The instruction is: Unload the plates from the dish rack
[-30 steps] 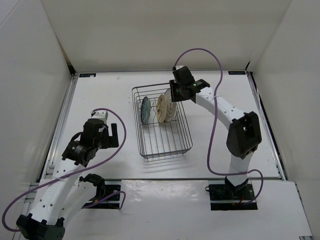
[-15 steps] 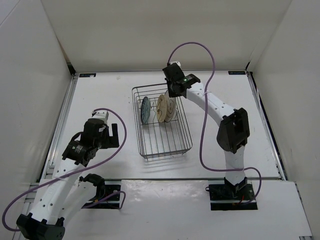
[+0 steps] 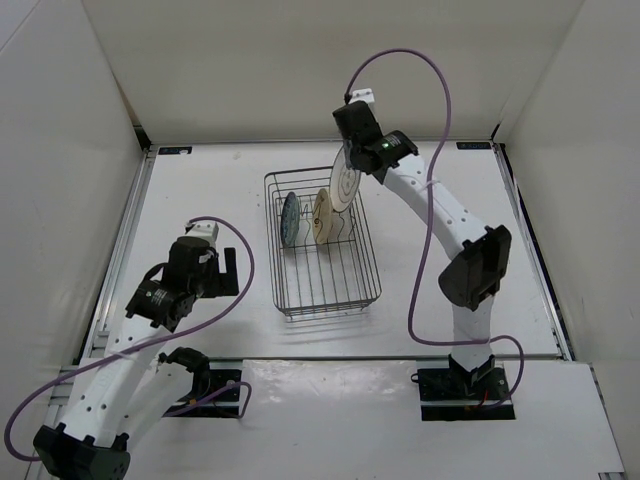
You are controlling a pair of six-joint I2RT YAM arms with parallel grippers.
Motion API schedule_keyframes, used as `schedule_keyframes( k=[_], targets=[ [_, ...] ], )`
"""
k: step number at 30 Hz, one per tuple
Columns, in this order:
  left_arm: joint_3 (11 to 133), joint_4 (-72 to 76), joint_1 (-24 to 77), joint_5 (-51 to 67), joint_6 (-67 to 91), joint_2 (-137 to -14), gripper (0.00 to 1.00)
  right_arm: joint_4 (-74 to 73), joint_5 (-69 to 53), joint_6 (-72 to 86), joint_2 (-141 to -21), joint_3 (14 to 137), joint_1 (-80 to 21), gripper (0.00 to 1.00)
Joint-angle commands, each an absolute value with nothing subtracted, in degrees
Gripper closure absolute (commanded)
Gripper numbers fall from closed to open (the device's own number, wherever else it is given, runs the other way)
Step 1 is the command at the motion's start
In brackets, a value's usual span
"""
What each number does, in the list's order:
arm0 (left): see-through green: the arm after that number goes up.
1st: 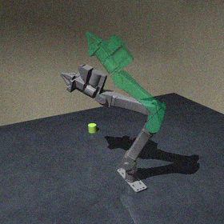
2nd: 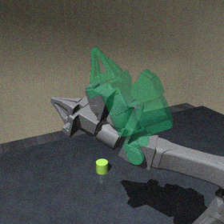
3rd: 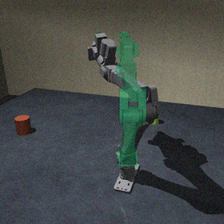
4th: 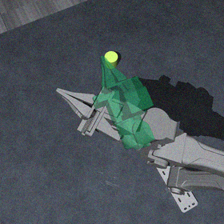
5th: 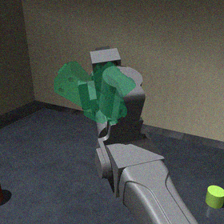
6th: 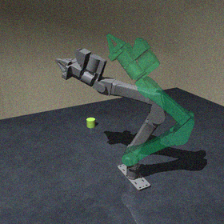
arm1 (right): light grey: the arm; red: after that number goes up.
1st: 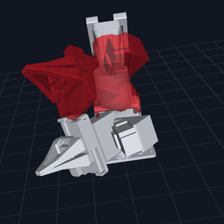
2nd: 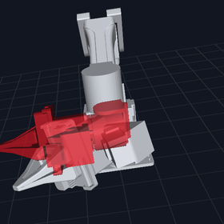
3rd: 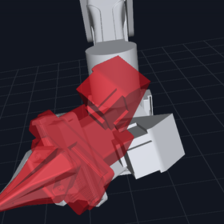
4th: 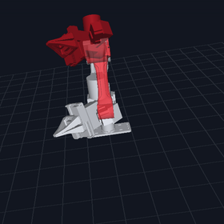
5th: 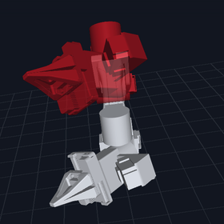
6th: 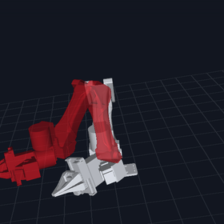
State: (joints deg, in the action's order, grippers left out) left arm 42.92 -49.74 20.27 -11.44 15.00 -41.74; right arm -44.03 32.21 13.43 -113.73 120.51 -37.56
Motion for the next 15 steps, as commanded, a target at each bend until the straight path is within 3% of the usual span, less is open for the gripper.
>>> schedule_keyframes(
  k=[1, 4, 6, 9, 15],
  targets=[
    [42.63, -49.57, 20.48, -11.43, 14.59, -41.75, 0.01, -41.31, 38.66, 12.13, -104.69, 120.17, -37.71, 1.00],
    [42.63, -49.48, 20.48, -11.51, 14.50, -42.10, 0.01, -39.91, 45.95, 11.95, -97.05, 112.79, -37.09, 1.00],
    [42.71, -49.66, 20.48, -11.69, 14.68, -42.36, 0.01, -35.97, 49.57, 14.14, -90.49, 100.67, -35.52, 1.00],
    [42.63, -49.83, 20.48, -12.30, 15.38, -42.71, 0.01, -29.13, 47.91, 16.60, -75.72, 83.79, -32.19, 1.00],
    [42.89, -50.36, 20.39, -12.74, 16.96, -43.68, 0.01, -29.53, 44.21, 23.81, -65.40, 64.65, -25.76, 1.00]
  ],
)
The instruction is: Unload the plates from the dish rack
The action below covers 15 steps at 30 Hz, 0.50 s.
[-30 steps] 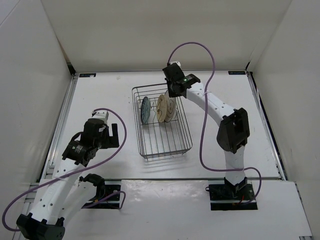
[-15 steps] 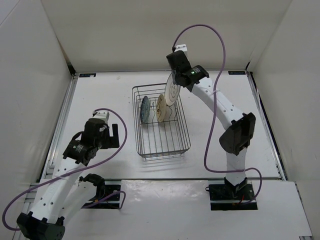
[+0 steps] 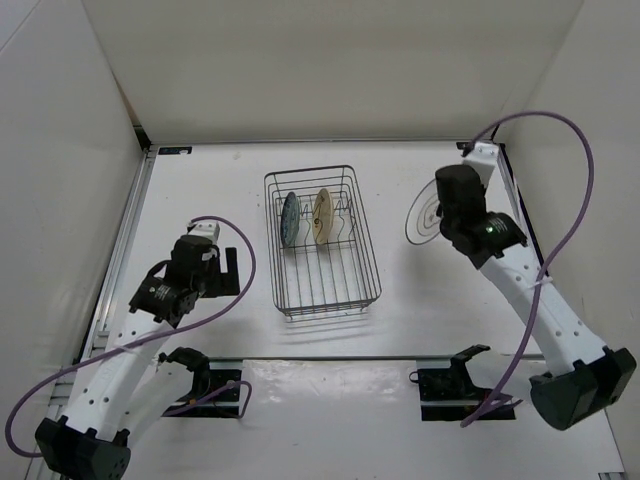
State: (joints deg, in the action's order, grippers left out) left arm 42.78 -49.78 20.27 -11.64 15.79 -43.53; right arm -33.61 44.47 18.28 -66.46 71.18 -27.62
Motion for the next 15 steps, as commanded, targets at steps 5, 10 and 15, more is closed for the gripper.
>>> schedule_keyframes(
  k=[5, 10, 15],
  targets=[
    [42.80, -50.45, 20.39, -12.66, 17.23, -44.47, 0.01, -26.11, 35.96, 32.95, -61.27, 52.05, -16.45, 1.00],
    [42.89, -50.62, 20.39, -12.92, 17.92, -45.09, 0.01, -17.85, 28.31, 37.61, -57.39, 38.51, -10.46, 1.00],
    [44.03, -51.77, 20.48, -13.98, 18.98, -47.54, 0.01, -18.02, 24.35, 41.39, -59.84, 35.77, -6.43, 1.00]
  ],
)
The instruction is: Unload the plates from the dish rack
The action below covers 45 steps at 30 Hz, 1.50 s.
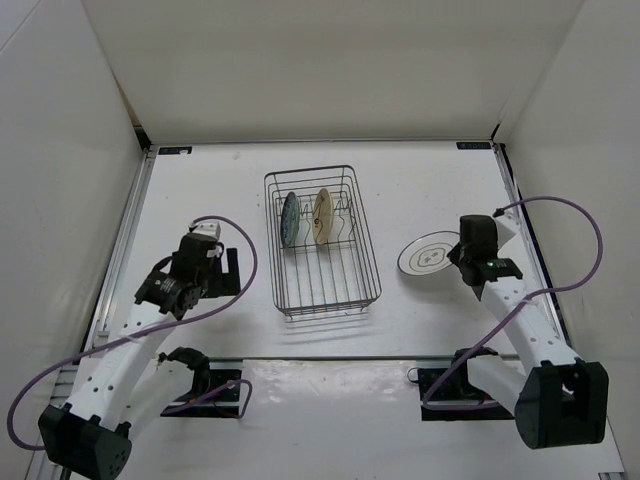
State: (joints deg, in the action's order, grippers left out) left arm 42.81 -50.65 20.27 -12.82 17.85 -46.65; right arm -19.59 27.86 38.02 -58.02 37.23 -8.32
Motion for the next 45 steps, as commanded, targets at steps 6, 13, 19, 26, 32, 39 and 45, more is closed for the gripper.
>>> schedule_keyframes(
  k=[6, 13, 19, 26, 32, 39, 45],
  targets=[
    [45.96, -54.05, 20.39, -14.41, 20.12, -52.64, 0.01, -20.65, 22.59, 47.54, -64.94, 32.26, -3.17, 1.00],
    [48.77, -56.51, 20.39, -11.78, 18.99, -58.35, 0.01, -21.89, 19.52, 48.96, -70.48, 32.08, -1.32, 0.97],
    [48.17, -54.85, 20.48, -7.38, 16.61, -58.36, 0.01, -17.33, 11.54, 50.36, -78.12, 34.44, -0.62, 1.00],
    [46.58, -52.91, 20.39, -5.45, 15.21, -55.46, 0.01, -18.20, 7.13, 50.72, -96.12, 47.27, 1.93, 1.00],
    [46.76, -53.00, 20.39, -5.10, 14.86, -56.33, 0.01, -18.18, -5.70, 48.08, -107.47, 57.20, 3.87, 1.00],
    [47.02, -53.17, 20.22, -4.57, 14.68, -56.69, 0.01, -17.14, -4.84, 45.98, -101.09, 51.59, 4.48, 0.43],
    [47.11, -53.17, 20.39, -3.61, 13.89, -56.69, 0.01, -26.27, 2.78, 39.65, -93.46, 57.83, 4.22, 0.34]
  ],
)
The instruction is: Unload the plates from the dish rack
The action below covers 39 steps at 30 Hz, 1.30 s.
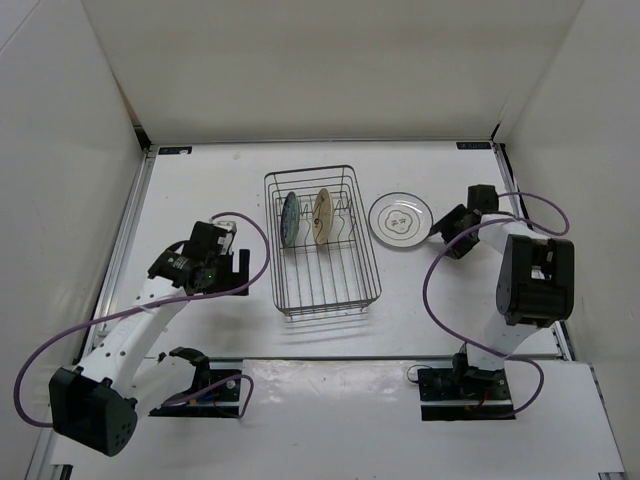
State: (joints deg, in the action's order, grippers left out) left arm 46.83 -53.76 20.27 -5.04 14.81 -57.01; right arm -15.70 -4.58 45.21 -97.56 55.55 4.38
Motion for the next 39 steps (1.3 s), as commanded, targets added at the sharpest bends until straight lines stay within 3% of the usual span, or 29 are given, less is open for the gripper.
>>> schedule_keyframes(
  k=[1, 3, 5, 6, 10, 14, 23, 34, 39],
  targets=[
    [47.11, -53.35, 20.48, -3.60, 13.71, -56.69, 0.01, -26.45, 3.60, 38.94, -91.86, 58.18, 4.13, 0.34],
    [47.11, -53.00, 20.39, -3.52, 13.45, -56.43, 0.01, -22.54, 0.82, 35.27, -86.52, 57.92, 3.78, 0.34],
    [46.93, -52.91, 20.48, -3.43, 13.27, -55.99, 0.01, -17.34, -8.99, 31.58, -79.05, 55.48, 2.46, 0.17],
    [46.76, -52.82, 20.39, -3.34, 13.10, -55.64, 0.01, -9.48, -14.79, 29.99, -77.62, 55.29, 1.68, 0.15],
    [46.14, -51.59, 20.39, -2.81, 12.57, -53.36, 0.01, -10.98, -22.14, 25.76, -76.80, 64.48, -4.11, 0.15],
    [44.48, -49.84, 20.39, -3.16, 12.48, -49.40, 0.01, -16.24, -21.54, 21.54, -81.64, 73.11, -12.64, 0.24],
    [41.31, -46.40, 20.48, -6.59, 12.75, -41.13, 0.01, -34.09, 4.36, 11.17, -100.42, 94.47, -33.02, 0.26],
    [42.19, -47.20, 20.39, -4.48, 12.83, -42.54, 0.01, -39.63, 18.00, 11.86, -114.43, 106.16, -40.43, 0.26],
    [42.27, -47.20, 20.48, -4.22, 13.01, -42.10, 0.01, -41.04, 21.88, 12.65, -117.94, 110.74, -41.75, 0.36]
  ],
)
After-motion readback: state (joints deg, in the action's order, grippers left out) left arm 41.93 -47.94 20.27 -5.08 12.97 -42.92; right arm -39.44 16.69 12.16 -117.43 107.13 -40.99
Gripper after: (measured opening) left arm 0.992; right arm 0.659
